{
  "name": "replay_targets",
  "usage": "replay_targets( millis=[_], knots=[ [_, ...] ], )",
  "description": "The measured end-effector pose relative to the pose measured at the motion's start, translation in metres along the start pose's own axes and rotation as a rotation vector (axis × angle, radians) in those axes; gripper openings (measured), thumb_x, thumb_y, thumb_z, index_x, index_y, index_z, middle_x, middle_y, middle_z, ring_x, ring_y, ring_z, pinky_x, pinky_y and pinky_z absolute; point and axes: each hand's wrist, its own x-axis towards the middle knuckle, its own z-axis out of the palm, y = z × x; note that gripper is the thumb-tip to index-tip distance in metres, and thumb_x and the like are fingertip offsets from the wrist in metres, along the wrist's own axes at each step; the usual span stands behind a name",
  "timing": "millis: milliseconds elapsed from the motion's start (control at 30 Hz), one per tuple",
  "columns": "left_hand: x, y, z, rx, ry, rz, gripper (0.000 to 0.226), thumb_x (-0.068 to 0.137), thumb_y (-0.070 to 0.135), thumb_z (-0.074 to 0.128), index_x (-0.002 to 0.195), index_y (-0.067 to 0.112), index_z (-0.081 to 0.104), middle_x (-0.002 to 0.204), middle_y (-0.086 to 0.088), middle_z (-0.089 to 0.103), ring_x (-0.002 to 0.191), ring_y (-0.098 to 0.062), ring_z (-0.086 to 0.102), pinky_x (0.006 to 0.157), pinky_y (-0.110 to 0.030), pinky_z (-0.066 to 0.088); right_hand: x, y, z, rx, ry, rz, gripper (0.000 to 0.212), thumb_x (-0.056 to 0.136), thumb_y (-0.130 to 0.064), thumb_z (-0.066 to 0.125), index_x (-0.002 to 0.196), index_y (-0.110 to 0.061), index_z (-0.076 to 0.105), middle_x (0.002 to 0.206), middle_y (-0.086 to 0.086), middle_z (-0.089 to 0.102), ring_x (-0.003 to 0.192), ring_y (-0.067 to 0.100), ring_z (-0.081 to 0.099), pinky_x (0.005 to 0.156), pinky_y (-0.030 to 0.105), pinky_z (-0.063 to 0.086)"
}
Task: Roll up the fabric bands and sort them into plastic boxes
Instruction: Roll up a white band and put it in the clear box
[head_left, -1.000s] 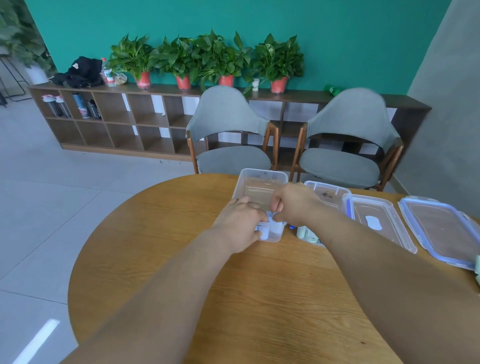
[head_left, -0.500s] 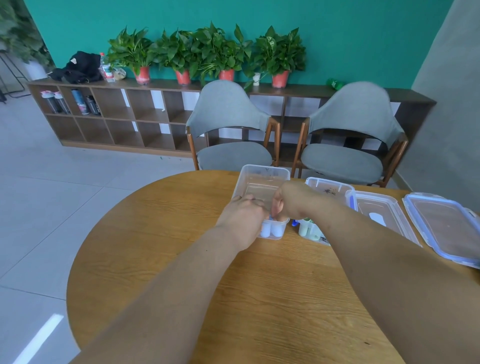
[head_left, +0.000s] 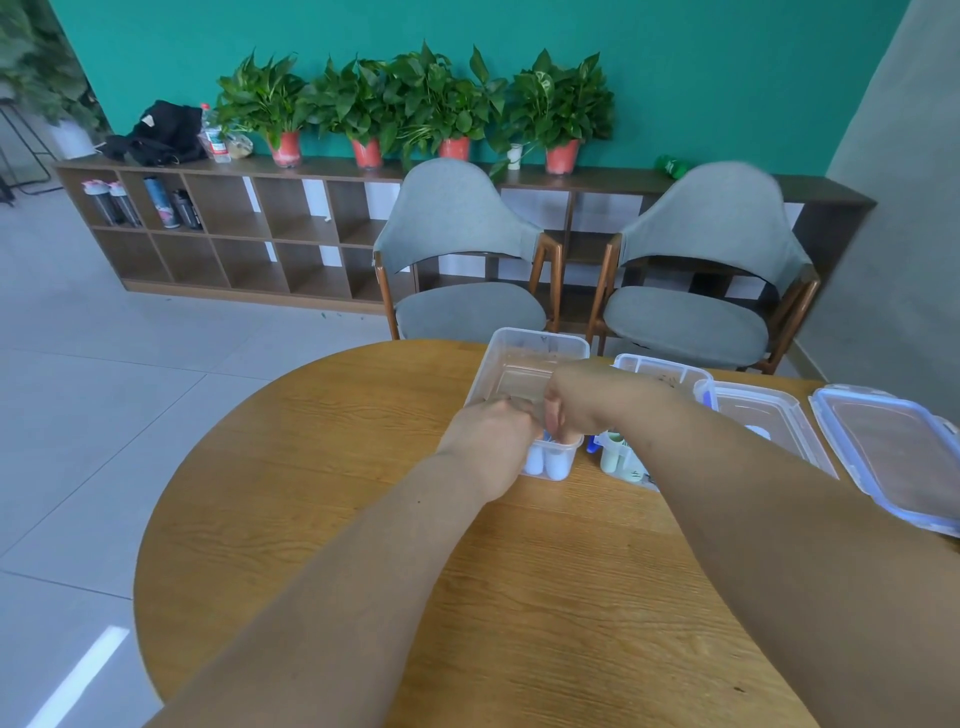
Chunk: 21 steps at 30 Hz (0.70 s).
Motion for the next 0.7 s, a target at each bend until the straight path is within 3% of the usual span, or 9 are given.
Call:
replay_targets(
  millis=[133, 333, 467, 567, 700],
  knots=[
    [0.000, 0.001, -0.003, -0.015, -0.011, -0.030, 0.024, 0.093, 0.011, 0.070, 0.115, 0.019, 0.066, 0.107, -0.002, 0.066, 0.094, -0.024, 0.066, 0.079, -0.036, 0.057, 0.000, -0.001, 0.000, -0.019, 0.041, 0.015, 0.017, 0.080, -0.013, 0.085, 0.089, -0.026, 0.079, 0.093, -0.002, 0.070, 0.083, 0.020, 0.064, 0.081, 0.034, 0.059],
    [0.000, 0.003, -0.007, -0.002, -0.039, -0.025, 0.026, 0.091, 0.008, 0.072, 0.114, 0.018, 0.065, 0.104, -0.002, 0.067, 0.091, -0.025, 0.067, 0.075, -0.035, 0.057, -0.002, 0.001, -0.001, 0.001, 0.004, 0.004, 0.020, 0.080, -0.010, 0.082, 0.088, -0.028, 0.078, 0.095, -0.003, 0.073, 0.089, 0.020, 0.068, 0.080, 0.034, 0.061],
    [0.002, 0.002, -0.008, -0.058, -0.058, -0.012, 0.020, 0.093, 0.010, 0.071, 0.110, 0.019, 0.066, 0.102, 0.001, 0.067, 0.088, -0.022, 0.068, 0.068, -0.032, 0.052, -0.004, 0.000, -0.007, -0.016, -0.049, 0.010, 0.021, 0.080, -0.010, 0.081, 0.089, -0.028, 0.079, 0.089, -0.002, 0.075, 0.079, 0.015, 0.071, 0.075, 0.031, 0.061],
    [0.003, 0.000, -0.009, -0.064, -0.058, 0.017, 0.015, 0.094, 0.016, 0.071, 0.108, 0.021, 0.069, 0.108, 0.002, 0.068, 0.093, -0.022, 0.068, 0.077, -0.037, 0.060, -0.005, -0.005, -0.009, -0.083, -0.089, 0.019, 0.020, 0.081, -0.013, 0.080, 0.095, -0.027, 0.079, 0.087, -0.001, 0.077, 0.079, 0.014, 0.074, 0.077, 0.031, 0.062],
    [0.004, -0.001, -0.013, -0.105, -0.052, 0.033, 0.023, 0.095, 0.021, 0.072, 0.117, 0.023, 0.071, 0.117, 0.001, 0.067, 0.102, -0.022, 0.065, 0.088, -0.041, 0.059, -0.005, -0.011, -0.009, -0.175, -0.083, 0.024, 0.024, 0.082, -0.013, 0.078, 0.103, -0.023, 0.079, 0.098, 0.004, 0.077, 0.090, 0.021, 0.074, 0.086, 0.036, 0.062]
  ],
)
